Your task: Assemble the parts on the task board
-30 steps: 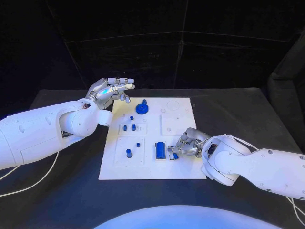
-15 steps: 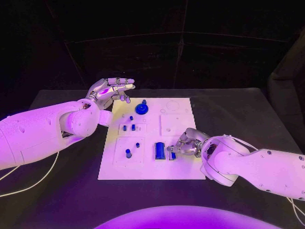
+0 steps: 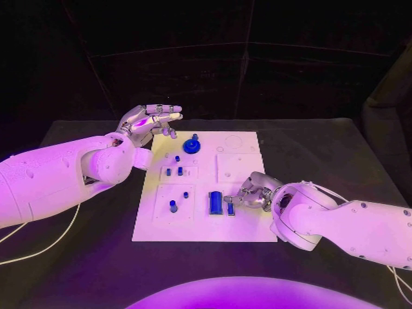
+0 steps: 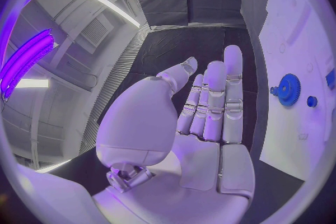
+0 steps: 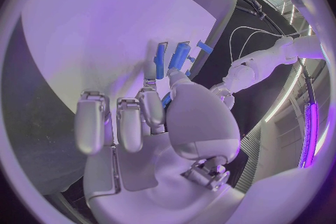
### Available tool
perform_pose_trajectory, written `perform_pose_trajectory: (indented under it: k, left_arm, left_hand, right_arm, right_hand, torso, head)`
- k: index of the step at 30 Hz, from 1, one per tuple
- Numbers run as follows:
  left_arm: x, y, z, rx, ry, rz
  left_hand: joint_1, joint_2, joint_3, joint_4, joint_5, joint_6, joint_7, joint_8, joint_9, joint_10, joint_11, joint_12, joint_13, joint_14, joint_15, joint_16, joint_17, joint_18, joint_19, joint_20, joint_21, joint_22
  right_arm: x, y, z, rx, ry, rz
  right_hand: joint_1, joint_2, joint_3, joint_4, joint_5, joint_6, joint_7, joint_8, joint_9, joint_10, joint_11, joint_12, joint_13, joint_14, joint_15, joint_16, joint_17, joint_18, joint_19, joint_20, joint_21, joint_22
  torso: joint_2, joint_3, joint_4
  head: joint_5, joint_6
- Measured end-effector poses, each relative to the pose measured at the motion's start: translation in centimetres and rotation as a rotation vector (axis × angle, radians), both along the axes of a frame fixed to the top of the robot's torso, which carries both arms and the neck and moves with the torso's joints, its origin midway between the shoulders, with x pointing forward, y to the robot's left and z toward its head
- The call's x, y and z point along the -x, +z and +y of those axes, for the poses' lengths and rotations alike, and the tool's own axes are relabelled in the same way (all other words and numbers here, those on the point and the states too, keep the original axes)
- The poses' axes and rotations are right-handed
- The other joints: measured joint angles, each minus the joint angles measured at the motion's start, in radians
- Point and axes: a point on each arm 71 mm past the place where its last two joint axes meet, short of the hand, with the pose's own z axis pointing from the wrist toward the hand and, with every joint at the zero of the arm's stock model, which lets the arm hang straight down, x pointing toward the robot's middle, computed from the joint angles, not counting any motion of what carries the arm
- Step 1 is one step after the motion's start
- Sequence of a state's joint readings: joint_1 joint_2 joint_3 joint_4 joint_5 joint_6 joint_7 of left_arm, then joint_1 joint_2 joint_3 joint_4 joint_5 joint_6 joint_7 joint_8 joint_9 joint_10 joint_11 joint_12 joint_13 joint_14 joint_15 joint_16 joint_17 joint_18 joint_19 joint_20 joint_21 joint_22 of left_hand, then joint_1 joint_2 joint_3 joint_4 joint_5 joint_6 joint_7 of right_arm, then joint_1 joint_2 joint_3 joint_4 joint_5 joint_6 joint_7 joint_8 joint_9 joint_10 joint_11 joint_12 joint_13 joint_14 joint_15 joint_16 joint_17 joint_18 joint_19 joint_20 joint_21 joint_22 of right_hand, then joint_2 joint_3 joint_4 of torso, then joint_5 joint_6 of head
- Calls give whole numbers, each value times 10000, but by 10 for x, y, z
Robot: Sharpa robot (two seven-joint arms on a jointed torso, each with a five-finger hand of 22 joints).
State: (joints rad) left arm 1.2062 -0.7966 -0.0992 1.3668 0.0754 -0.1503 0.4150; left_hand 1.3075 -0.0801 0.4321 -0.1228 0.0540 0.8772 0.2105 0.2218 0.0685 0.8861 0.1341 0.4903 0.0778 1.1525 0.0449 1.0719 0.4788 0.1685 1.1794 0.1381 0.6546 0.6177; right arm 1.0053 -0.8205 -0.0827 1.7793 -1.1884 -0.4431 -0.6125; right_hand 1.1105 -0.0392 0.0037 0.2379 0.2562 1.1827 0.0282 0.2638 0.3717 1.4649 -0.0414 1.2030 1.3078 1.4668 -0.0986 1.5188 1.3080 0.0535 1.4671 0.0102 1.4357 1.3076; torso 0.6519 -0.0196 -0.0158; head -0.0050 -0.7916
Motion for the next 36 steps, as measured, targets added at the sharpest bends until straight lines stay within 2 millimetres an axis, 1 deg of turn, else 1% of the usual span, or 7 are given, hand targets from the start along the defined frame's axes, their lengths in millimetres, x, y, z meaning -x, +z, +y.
perform_pose_trajectory:
  k: [11,19,21,23,27,32,36]
  left_arm:
    - [0,0,0,-7,3,9]
    - [0,0,0,-11,0,16]
    - [0,0,0,-11,-2,18]
    - [0,0,0,-10,-4,19]
    - [0,0,0,-11,-8,23]
    - [0,0,0,-12,-11,27]
    - [0,0,0,-11,-15,30]
  left_hand:
    - [0,0,0,0,0,-37,37,0,0,-36,36,53,1,0,0,0,-11,1,0,0,0,0]
    - [0,0,0,0,0,-37,37,0,0,-36,36,53,1,0,0,0,-10,0,0,0,0,0]
    - [0,0,0,0,0,-37,37,0,0,-36,36,53,1,0,0,0,-11,0,0,0,0,0]
    - [0,0,0,0,0,-37,37,0,0,-36,36,53,1,0,0,0,-10,0,0,0,0,0]
    - [0,0,0,0,0,-37,37,-1,0,-36,36,53,2,0,0,0,-10,1,1,0,0,0]
    - [0,0,0,0,0,-37,37,-1,0,-36,36,53,2,0,0,0,-10,0,1,-1,0,0]
    - [0,0,0,0,0,-37,37,-1,0,-36,36,53,2,0,0,0,-9,1,1,-1,0,0]
  right_arm:
    - [0,0,-4,38,0,-29]
    - [-1,2,-15,-196,21,-342]
    - [-1,4,-18,-409,39,-496]
    - [-1,6,-20,-653,94,-660]
    - [-1,10,-24,-1221,395,-1169]
    - [-2,15,-24,-1693,1067,-1849]
    - [-4,17,-19,-1756,1625,-2285]
  right_hand:
    - [185,-65,-379,-62,-261,-2,2,-4,103,-1,0,-65,0,0,0,0,-1,2,0,1,0,0]
    - [943,71,-460,-421,151,-366,159,-185,107,1,4,-298,12,-1,1,-62,-2,3,0,0,-166,-1]
    - [1142,132,-510,-541,406,-733,269,-424,34,-15,142,-479,42,-6,8,-145,-2,2,0,1,-278,-98]
    - [1569,189,-402,-791,583,-1106,420,-684,-108,-113,261,-675,46,-18,132,-181,-3,3,-5,5,-330,-179]
    - [2813,485,303,-1571,-59,-1743,747,-1258,-516,-245,504,-812,22,-18,312,-182,-3,3,-1,186,-331,-153]
    - [3349,532,1001,-2219,-42,-1824,902,-1634,-954,-304,702,-778,-30,-7,463,-145,-3,4,-2,398,-331,-82]
    - [3440,463,1859,-2576,240,-1700,1026,-1927,-1401,-340,739,-698,3,-18,524,-145,-4,3,-37,437,-331,-46]
  torso:
    - [0,2,0]
    - [-3,5,-12]
    - [-3,5,-12]
    - [-3,5,-12]
    - [-3,3,-12]
    - [-3,2,-12]
    - [2,8,-12]
  head:
    - [1,-4]
    - [-31,37]
    - [-31,45]
    - [-35,50]
    - [-45,52]
    - [-33,46]
    - [-30,46]
